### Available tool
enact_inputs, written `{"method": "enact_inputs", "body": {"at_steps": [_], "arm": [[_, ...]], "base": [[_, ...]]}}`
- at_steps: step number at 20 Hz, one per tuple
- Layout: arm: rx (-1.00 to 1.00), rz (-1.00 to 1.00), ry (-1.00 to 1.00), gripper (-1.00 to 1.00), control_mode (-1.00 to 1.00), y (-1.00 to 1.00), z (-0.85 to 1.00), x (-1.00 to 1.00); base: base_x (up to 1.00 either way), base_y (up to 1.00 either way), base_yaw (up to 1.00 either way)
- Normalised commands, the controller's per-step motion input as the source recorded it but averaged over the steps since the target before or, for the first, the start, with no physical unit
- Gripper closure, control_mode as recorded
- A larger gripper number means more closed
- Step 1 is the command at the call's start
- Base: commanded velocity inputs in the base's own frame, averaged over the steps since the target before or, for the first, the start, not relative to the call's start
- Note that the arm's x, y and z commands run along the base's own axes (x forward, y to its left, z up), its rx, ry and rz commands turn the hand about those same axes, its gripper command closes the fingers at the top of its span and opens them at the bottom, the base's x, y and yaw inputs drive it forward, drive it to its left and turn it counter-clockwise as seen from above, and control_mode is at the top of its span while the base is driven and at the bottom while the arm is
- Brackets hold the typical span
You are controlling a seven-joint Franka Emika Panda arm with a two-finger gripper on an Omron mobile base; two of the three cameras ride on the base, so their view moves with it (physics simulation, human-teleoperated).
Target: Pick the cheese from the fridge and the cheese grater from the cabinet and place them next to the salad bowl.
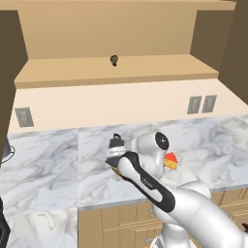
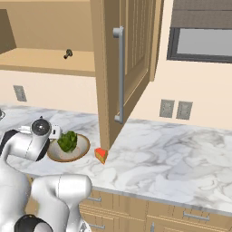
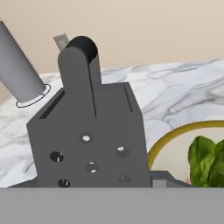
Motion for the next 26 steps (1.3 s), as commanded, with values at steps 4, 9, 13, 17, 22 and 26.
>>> {"method": "enact_inputs", "body": {"at_steps": [4, 9, 13, 17, 22, 26], "arm": [[0.00, 0.00, -0.01, 1.00, -1.00, 0.40, -0.22, 0.11], [-0.01, -0.01, 0.03, 1.00, -1.00, 0.30, -0.07, 0.17], [-0.02, -0.01, 0.01, 1.00, -1.00, 0.27, -0.03, 0.08], [-0.11, -0.06, 0.02, 1.00, -1.00, 0.25, -0.09, 0.04], [-0.15, -0.07, 0.00, 1.00, -1.00, 0.27, -0.10, 0.00], [-0.07, -0.09, 0.00, 1.00, -1.00, 0.26, 0.00, 0.00]], "base": [[0.00, 0.00, 0.00], [0.00, 0.00, 0.00], [0.00, 0.00, 0.00], [0.00, 0.00, 0.00], [0.00, 0.00, 0.00], [0.00, 0.00, 0.00]]}}
